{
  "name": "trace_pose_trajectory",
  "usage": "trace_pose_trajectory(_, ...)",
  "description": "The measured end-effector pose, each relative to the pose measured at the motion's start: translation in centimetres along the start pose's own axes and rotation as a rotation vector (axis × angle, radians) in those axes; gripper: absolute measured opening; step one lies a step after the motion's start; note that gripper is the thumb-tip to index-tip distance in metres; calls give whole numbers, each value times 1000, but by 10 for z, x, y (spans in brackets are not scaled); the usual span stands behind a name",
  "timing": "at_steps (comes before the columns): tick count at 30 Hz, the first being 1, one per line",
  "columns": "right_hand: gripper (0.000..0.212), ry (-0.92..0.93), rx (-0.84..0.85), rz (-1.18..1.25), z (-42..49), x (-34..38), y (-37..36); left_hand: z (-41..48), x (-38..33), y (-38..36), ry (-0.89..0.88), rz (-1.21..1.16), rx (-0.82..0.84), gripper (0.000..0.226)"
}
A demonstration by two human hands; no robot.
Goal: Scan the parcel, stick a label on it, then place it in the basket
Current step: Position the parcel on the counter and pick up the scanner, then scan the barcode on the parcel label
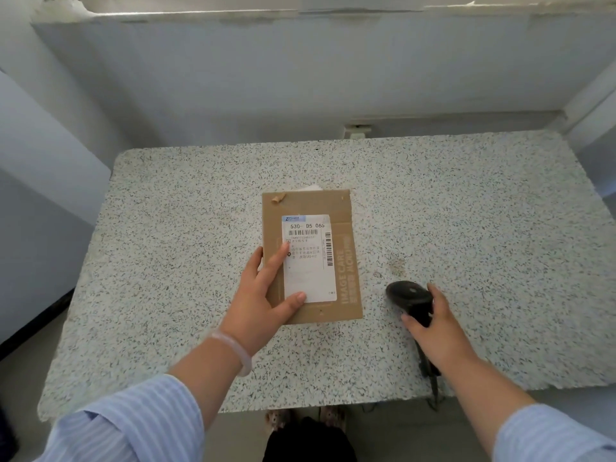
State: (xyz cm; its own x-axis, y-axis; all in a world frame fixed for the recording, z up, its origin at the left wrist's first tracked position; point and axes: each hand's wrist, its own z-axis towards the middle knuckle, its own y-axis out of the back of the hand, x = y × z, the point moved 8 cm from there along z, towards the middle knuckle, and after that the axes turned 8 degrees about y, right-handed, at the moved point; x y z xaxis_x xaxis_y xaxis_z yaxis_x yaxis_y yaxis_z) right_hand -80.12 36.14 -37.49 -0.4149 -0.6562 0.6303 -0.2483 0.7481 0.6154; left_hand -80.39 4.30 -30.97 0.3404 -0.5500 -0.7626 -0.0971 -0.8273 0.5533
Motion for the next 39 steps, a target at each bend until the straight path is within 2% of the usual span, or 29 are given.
trace_pose_trajectory(5,83,33,1,8,6,4,-5,-2,7,-5,13,20,-14,79)
trace_pose_trajectory(12,67,151,-49,21,0,35,6,-4,0,-5,12,22,-39,78)
trace_pose_trajectory(23,57,567,-244,97,-63,155,52,-13,-39,9,-32,25,-59,77)
trace_pose_trajectory(28,58,690,-265,106,-101,190,59,-20,-53,10,-56,5,-59,79)
trace_pose_trajectory(39,53,678,-214,238,-130,206,42,-25,-58,4,-68,-27,-64,76)
